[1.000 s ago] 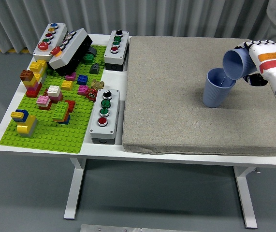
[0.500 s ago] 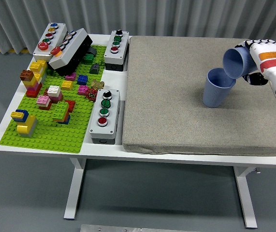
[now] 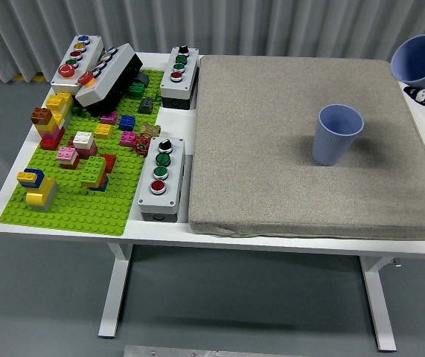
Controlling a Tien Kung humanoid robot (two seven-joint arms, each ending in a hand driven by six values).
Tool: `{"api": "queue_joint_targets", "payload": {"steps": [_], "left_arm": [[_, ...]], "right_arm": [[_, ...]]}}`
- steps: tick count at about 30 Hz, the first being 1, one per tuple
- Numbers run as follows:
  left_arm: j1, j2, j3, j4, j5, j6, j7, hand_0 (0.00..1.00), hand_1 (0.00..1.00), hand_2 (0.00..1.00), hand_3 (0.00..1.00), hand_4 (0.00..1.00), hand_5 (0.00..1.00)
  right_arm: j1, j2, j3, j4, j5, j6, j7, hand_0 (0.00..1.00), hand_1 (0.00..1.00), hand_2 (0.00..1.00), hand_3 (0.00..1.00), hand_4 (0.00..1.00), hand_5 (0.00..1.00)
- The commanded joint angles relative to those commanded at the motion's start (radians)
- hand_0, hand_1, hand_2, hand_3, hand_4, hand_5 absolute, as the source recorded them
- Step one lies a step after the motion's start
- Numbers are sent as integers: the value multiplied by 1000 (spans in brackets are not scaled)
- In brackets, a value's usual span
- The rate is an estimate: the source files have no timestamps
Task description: Pick cup pour cup place
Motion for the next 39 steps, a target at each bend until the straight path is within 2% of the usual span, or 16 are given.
{"api": "queue_joint_targets", "payload": {"steps": [2, 7, 13, 15, 17, 19, 25, 39], "left_arm": [[1, -1, 1, 0, -1, 0, 0, 877, 846, 926, 808, 643, 869], [5, -3, 4, -1, 0, -2, 1, 877, 846, 926, 808, 643, 869], [8, -4, 5, -2, 1, -2, 2, 877, 846, 926, 808, 643, 867], [7, -5, 6, -3, 6, -3, 2, 878, 846, 926, 808, 642, 868], [7, -6, 6, -3, 9, -3, 3, 878, 846, 926, 808, 642, 868], [6, -6, 5, -3, 11, -3, 3, 878, 846, 926, 808, 642, 868], [6, -10, 3, -3, 12, -3, 3, 879, 846, 926, 808, 643, 875], [0, -13, -8, -3, 28, -2, 8, 878, 846, 926, 808, 643, 879]], "right_arm": [[-13, 5, 71, -12, 85, 33, -7, 794, 645, 545, 572, 759, 79], [-66, 23, 161, -34, 299, 26, -1, 794, 645, 545, 572, 759, 79], [-113, 53, 172, -46, 553, 10, 22, 792, 646, 544, 573, 758, 80], [-142, 85, 181, -52, 637, -6, 41, 792, 647, 545, 576, 759, 80], [-155, 99, 183, -54, 704, -12, 50, 792, 647, 545, 576, 759, 80], [-164, 107, 183, -54, 720, -17, 56, 792, 647, 545, 576, 759, 80], [-200, 143, 187, -61, 666, -42, 95, 792, 647, 547, 574, 760, 83], [-222, 177, 130, -96, 612, -55, 167, 791, 648, 546, 574, 767, 97]]}}
